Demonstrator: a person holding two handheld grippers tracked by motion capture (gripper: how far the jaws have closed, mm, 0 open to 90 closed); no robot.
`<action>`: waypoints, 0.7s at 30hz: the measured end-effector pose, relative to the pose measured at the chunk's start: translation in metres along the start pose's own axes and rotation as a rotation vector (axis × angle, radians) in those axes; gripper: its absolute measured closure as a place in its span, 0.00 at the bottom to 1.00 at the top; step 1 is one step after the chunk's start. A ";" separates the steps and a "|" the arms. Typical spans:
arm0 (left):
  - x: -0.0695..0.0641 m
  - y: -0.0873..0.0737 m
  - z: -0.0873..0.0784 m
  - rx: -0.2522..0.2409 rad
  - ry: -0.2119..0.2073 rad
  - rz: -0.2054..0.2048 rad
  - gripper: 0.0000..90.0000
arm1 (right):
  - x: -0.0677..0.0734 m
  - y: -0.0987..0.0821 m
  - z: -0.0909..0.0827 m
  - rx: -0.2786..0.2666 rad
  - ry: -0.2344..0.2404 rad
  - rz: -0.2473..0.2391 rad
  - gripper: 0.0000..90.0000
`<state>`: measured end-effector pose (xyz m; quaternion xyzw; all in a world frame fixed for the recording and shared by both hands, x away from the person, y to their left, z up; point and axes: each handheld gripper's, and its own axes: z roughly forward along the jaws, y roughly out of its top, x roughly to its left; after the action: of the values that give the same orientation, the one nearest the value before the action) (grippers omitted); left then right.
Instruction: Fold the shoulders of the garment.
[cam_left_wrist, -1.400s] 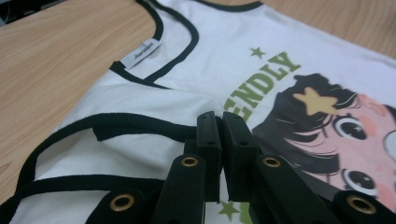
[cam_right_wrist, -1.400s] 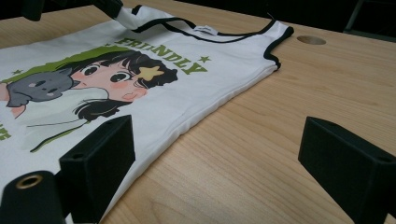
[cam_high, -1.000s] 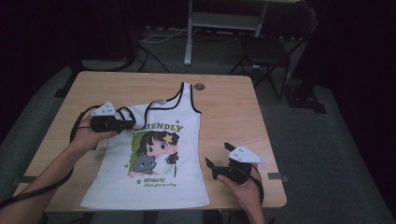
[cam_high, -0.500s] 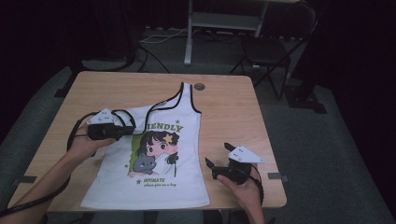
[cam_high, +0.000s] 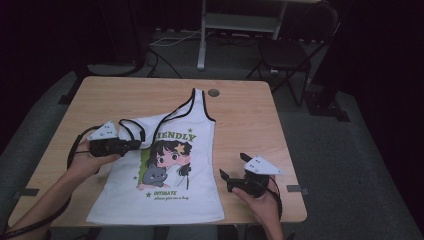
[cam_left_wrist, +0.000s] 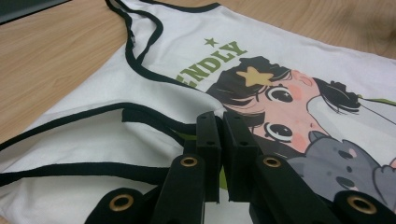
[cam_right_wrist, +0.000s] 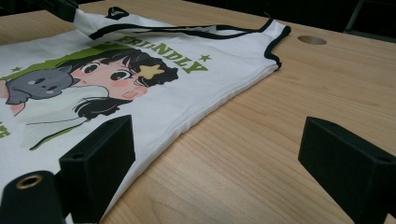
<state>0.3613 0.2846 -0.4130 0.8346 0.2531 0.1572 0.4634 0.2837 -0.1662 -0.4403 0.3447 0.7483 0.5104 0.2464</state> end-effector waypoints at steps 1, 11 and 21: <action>-0.001 0.000 0.000 0.002 -0.001 0.002 0.96 | 0.000 0.000 0.000 0.000 0.000 0.000 0.11; -0.005 -0.006 0.002 0.023 0.018 0.009 0.95 | 0.000 0.000 0.000 0.001 0.001 -0.003 0.11; -0.007 -0.011 0.011 0.083 0.003 -0.007 0.93 | 0.000 0.000 0.000 0.001 0.001 -0.005 0.11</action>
<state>0.3580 0.2780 -0.4278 0.8519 0.2627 0.1463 0.4287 0.2838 -0.1659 -0.4404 0.3426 0.7497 0.5093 0.2472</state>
